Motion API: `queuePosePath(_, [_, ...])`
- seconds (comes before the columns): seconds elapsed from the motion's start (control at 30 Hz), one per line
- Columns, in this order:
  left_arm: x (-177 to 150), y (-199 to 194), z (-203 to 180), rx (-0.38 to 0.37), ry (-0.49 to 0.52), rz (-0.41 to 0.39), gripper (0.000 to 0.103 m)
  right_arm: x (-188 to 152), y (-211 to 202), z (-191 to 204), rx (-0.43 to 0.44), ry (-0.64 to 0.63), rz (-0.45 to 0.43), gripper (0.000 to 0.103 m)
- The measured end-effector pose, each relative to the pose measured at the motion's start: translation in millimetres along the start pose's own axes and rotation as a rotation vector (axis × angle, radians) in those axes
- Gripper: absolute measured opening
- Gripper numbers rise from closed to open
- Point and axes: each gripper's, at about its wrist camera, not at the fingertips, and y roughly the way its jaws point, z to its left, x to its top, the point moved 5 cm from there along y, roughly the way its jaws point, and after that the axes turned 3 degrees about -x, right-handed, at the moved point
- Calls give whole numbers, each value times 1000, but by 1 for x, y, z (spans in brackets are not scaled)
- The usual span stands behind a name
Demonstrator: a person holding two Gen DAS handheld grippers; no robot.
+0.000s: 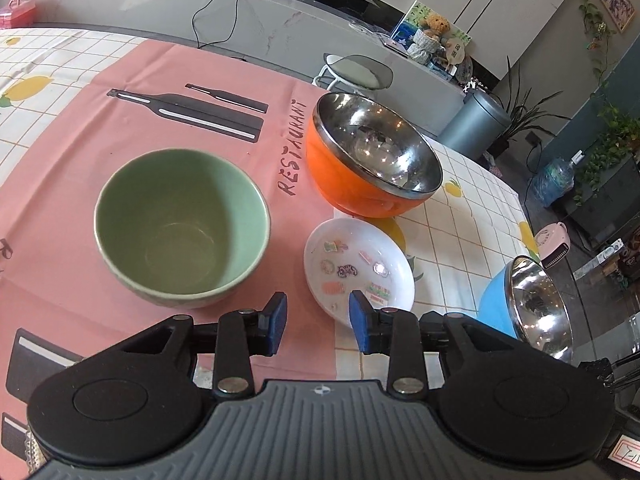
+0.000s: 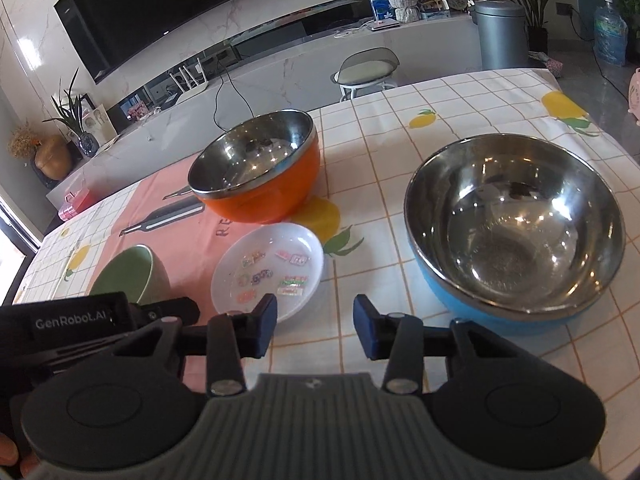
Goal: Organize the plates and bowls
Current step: 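Move the right gripper to the small white sticker plate rim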
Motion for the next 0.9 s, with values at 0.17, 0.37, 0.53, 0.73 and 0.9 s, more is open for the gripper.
queuePosePath(0.17, [2, 15, -2, 13, -16, 10, 38, 9, 20, -1, 19, 16, 18, 31])
queuePosePath(0.37, [-1, 28, 0, 39, -41, 20, 33, 13, 34, 0, 25, 19, 19, 29])
queuePosePath(0.53, [-1, 29, 0, 56, -29, 7, 15, 11, 41, -2, 19, 27, 24, 16])
queuePosePath(0.73, [-1, 25, 0, 50, -41, 6, 10, 8, 42, -4, 26, 37, 24, 5])
queuePosePath(0.9, [-2, 13, -3, 44, -35, -15, 9, 6, 34, -1, 22, 33, 17, 5])
